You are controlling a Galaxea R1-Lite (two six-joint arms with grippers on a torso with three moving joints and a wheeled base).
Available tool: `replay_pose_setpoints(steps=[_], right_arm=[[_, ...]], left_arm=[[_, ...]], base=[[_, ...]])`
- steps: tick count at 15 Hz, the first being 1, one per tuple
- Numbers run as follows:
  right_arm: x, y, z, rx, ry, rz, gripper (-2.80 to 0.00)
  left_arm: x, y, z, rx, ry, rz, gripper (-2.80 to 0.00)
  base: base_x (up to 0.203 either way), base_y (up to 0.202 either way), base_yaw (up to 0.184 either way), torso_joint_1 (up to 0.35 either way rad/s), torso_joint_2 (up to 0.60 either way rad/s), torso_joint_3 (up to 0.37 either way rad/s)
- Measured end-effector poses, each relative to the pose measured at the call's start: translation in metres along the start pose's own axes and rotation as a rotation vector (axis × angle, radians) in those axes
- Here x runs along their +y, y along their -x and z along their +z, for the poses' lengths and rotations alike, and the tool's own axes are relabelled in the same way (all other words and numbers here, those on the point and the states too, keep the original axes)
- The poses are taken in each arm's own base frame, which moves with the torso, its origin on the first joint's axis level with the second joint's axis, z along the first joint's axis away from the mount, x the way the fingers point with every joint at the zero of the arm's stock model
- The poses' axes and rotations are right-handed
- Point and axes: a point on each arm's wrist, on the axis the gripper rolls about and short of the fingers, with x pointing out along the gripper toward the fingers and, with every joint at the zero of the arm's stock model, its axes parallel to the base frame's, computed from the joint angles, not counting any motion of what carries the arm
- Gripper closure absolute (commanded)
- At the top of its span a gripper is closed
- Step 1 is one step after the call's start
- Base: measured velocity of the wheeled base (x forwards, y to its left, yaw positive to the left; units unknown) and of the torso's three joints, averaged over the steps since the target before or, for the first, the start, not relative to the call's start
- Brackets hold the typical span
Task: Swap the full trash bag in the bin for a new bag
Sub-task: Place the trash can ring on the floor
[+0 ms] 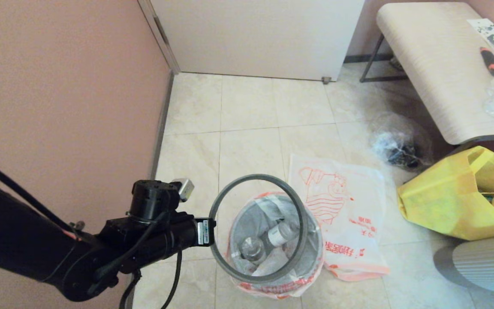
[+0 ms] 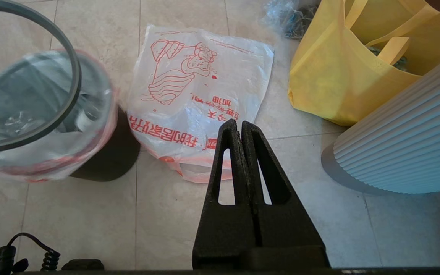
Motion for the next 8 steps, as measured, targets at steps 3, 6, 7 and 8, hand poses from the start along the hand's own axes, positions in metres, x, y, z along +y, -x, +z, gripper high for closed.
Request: replay_pose_setpoints(steps=[3, 6, 7, 8], right_arm=[[0.000, 0.000, 0.000, 0.000, 0.000, 0.000, 0.00], [0.000, 0.000, 0.000, 0.000, 0.000, 0.000, 0.00], [0.000, 0.000, 0.000, 0.000, 0.000, 0.000, 0.00], [0.000, 0.000, 0.000, 0.000, 0.000, 0.000, 0.00]], left_arm=[[-0.014, 0.013, 0.000, 0.016, -0.005, -0.039, 0.00], [-0.009, 0.026, 0.017, -0.057, 0.052, -0.019, 0.00], [0.002, 0.033, 0.025, -0.092, 0.080, 0.012, 0.00], [0.013, 0.041, 0.031, -0.126, 0.115, 0.047, 0.00]], base=[[0.000, 0.000, 0.000, 0.000, 0.00, 0.000], [0.000, 0.000, 0.000, 0.000, 0.00, 0.000], [0.000, 0.000, 0.000, 0.000, 0.00, 0.000], [0.000, 0.000, 0.000, 0.000, 0.00, 0.000]])
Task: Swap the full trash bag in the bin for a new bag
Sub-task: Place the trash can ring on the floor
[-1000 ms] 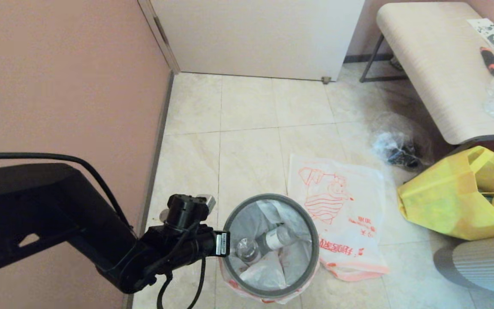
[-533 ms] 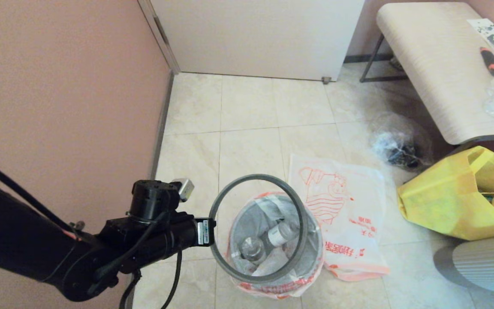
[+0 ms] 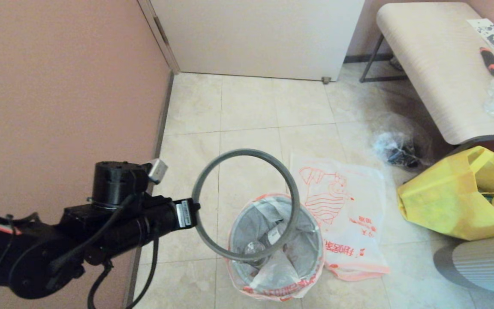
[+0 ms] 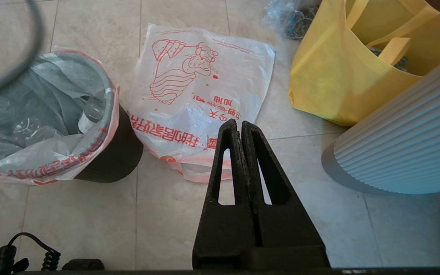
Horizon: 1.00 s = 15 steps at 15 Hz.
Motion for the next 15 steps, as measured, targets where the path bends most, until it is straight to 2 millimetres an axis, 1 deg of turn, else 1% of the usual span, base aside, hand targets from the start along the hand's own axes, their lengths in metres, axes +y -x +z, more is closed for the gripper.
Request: replay_pose_setpoints(steps=[2, 3, 4, 6, 7, 9, 11, 12, 13, 15], right_arm=[[0.000, 0.000, 0.000, 0.000, 0.000, 0.000, 0.00], [0.000, 0.000, 0.000, 0.000, 0.000, 0.000, 0.00], [0.000, 0.000, 0.000, 0.000, 0.000, 0.000, 0.00], [0.000, 0.000, 0.000, 0.000, 0.000, 0.000, 0.00], [0.000, 0.000, 0.000, 0.000, 0.000, 0.000, 0.00], [0.000, 0.000, 0.000, 0.000, 0.000, 0.000, 0.00], [0.000, 0.000, 0.000, 0.000, 0.000, 0.000, 0.00], [0.000, 0.000, 0.000, 0.000, 0.000, 0.000, 0.00], [0.000, 0.000, 0.000, 0.000, 0.000, 0.000, 0.00], [0.000, 0.000, 0.000, 0.000, 0.000, 0.000, 0.00]], left_arm=[[0.021, 0.015, 0.010, -0.063, 0.106, 0.073, 0.00], [0.030, 0.023, 0.011, -0.089, 0.158, 0.123, 0.00], [0.033, 0.028, 0.009, -0.105, 0.175, 0.157, 0.00], [0.028, 0.031, 0.006, -0.162, 0.191, 0.260, 0.00], [0.025, 0.031, 0.010, -0.207, 0.199, 0.324, 0.00], [0.018, 0.028, 0.025, -0.286, 0.213, 0.411, 0.00], [0.016, 0.014, 0.031, -0.289, 0.208, 0.479, 0.00], [0.017, 0.003, 0.033, -0.283, 0.203, 0.508, 0.00], [0.018, -0.009, 0.035, -0.275, 0.201, 0.525, 0.00], [0.023, -0.043, 0.039, -0.253, 0.195, 0.562, 0.00]], base=[[0.000, 0.000, 0.000, 0.000, 0.00, 0.000], [0.000, 0.000, 0.000, 0.000, 0.00, 0.000], [0.000, 0.000, 0.000, 0.000, 0.00, 0.000], [0.000, 0.000, 0.000, 0.000, 0.00, 0.000], [0.000, 0.000, 0.000, 0.000, 0.00, 0.000], [0.000, 0.000, 0.000, 0.000, 0.00, 0.000], [0.000, 0.000, 0.000, 0.000, 0.00, 0.000], [0.000, 0.000, 0.000, 0.000, 0.00, 0.000], [0.000, 0.000, 0.000, 0.000, 0.00, 0.000], [0.000, 0.000, 0.000, 0.000, 0.00, 0.000]])
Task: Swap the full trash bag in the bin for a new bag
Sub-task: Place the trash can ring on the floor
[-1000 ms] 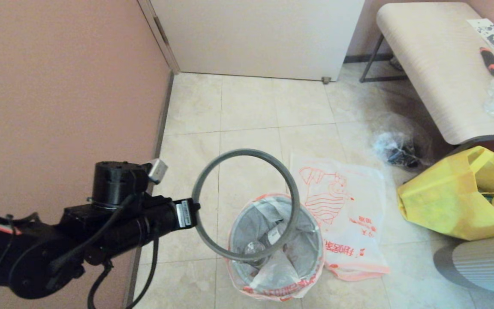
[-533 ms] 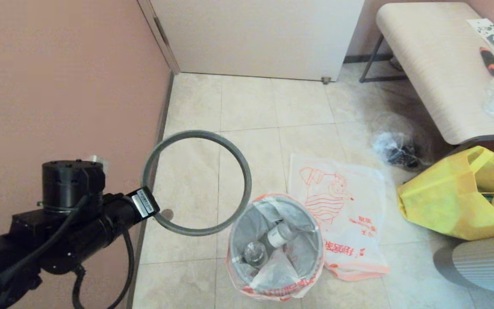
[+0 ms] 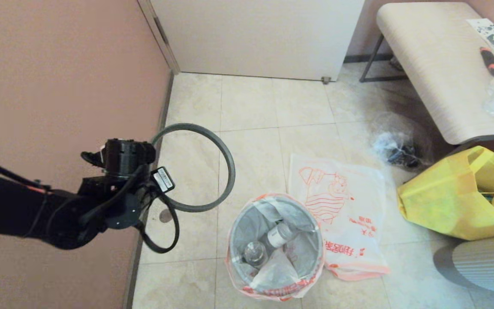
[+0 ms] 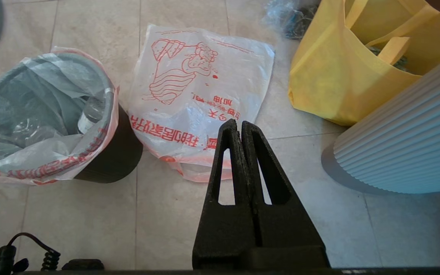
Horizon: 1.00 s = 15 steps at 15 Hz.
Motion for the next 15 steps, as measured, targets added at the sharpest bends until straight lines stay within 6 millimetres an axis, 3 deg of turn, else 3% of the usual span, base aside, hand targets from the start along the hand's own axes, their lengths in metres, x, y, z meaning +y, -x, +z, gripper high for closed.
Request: replay_pose_setpoints(steps=[6, 9, 12, 15], right_arm=[[0.000, 0.000, 0.000, 0.000, 0.000, 0.000, 0.00], [0.000, 0.000, 0.000, 0.000, 0.000, 0.000, 0.00], [0.000, 0.000, 0.000, 0.000, 0.000, 0.000, 0.00], [0.000, 0.000, 0.000, 0.000, 0.000, 0.000, 0.00]], left_arm=[[-0.030, -0.127, -0.027, 0.028, -0.124, 0.110, 0.00], [-0.026, -0.178, -0.069, 0.152, -0.255, 0.151, 0.00], [-0.013, -0.199, -0.116, 0.394, -0.407, 0.106, 0.00], [-0.003, -0.212, -0.139, 0.534, -0.462, 0.133, 0.00]], base=[[0.000, 0.000, 0.000, 0.000, 0.00, 0.000], [0.000, 0.000, 0.000, 0.000, 0.00, 0.000], [0.000, 0.000, 0.000, 0.000, 0.00, 0.000], [0.000, 0.000, 0.000, 0.000, 0.00, 0.000]])
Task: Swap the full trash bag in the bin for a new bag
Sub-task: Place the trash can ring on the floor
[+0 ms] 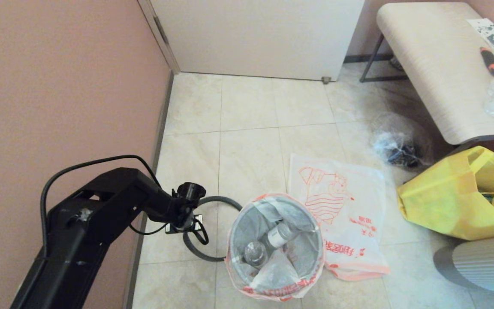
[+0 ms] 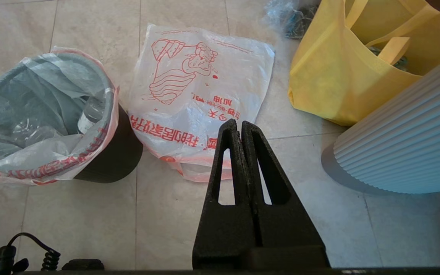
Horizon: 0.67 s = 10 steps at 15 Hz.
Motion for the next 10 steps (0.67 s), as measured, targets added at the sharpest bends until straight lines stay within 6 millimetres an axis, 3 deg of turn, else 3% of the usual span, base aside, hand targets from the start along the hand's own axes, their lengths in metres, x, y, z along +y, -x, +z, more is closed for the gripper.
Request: replay_pose_setpoints(steps=[4, 5, 7, 10], right_arm=[[0.000, 0.000, 0.000, 0.000, 0.000, 0.000, 0.00], [0.000, 0.000, 0.000, 0.000, 0.000, 0.000, 0.00], [0.000, 0.000, 0.000, 0.000, 0.000, 0.000, 0.00], [0.000, 0.000, 0.000, 0.000, 0.000, 0.000, 0.00]], left_arm=[[-0.002, -0.025, -0.020, 0.110, -0.060, 0.119, 0.00], [-0.002, -0.029, -0.025, 0.119, -0.067, 0.133, -2.80], [-0.002, -0.029, -0.032, 0.140, -0.079, 0.139, -2.80], [0.000, -0.005, -0.043, 0.175, -0.117, 0.132, -2.80]], base=[[0.000, 0.000, 0.000, 0.000, 0.00, 0.000], [0.000, 0.000, 0.000, 0.000, 0.00, 0.000], [0.000, 0.000, 0.000, 0.000, 0.00, 0.000], [0.000, 0.000, 0.000, 0.000, 0.00, 0.000]])
